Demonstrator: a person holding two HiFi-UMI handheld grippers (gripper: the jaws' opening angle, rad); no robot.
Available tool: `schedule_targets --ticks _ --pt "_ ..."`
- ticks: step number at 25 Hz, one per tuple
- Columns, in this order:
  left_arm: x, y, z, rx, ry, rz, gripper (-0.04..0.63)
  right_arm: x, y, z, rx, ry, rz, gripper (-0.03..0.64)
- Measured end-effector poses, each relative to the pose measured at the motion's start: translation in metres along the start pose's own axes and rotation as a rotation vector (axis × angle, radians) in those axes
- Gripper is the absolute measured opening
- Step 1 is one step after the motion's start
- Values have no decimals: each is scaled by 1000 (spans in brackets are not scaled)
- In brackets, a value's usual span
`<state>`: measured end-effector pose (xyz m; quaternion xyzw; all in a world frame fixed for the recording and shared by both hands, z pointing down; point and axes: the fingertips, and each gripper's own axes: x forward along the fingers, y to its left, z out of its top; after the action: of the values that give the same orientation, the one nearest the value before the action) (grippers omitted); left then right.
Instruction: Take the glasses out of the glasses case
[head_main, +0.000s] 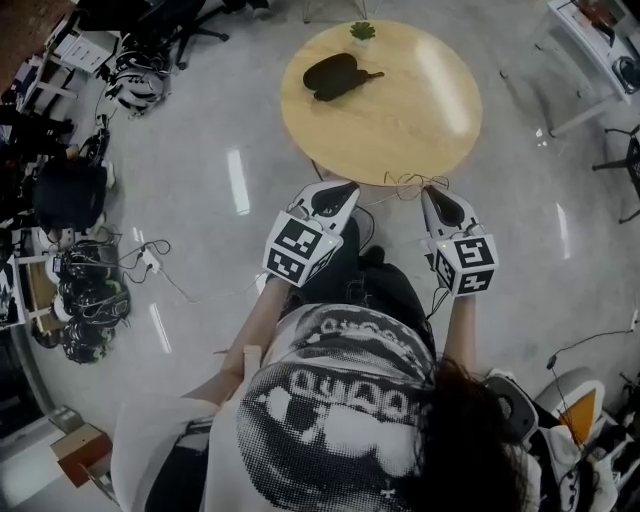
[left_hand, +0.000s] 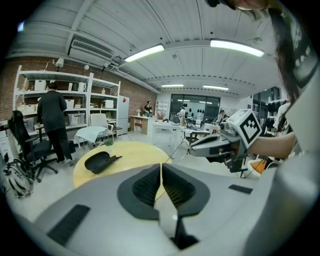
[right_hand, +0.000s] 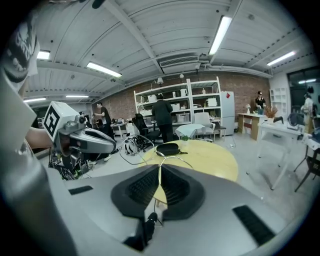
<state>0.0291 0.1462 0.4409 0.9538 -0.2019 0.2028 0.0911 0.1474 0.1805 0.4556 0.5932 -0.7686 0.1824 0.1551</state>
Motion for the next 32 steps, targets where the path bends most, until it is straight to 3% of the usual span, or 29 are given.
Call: schedule_targets --ticks 32 --pt "14 -10 7 18 -6 -8 18 -5 -27 -20 -21 68 -8 12"
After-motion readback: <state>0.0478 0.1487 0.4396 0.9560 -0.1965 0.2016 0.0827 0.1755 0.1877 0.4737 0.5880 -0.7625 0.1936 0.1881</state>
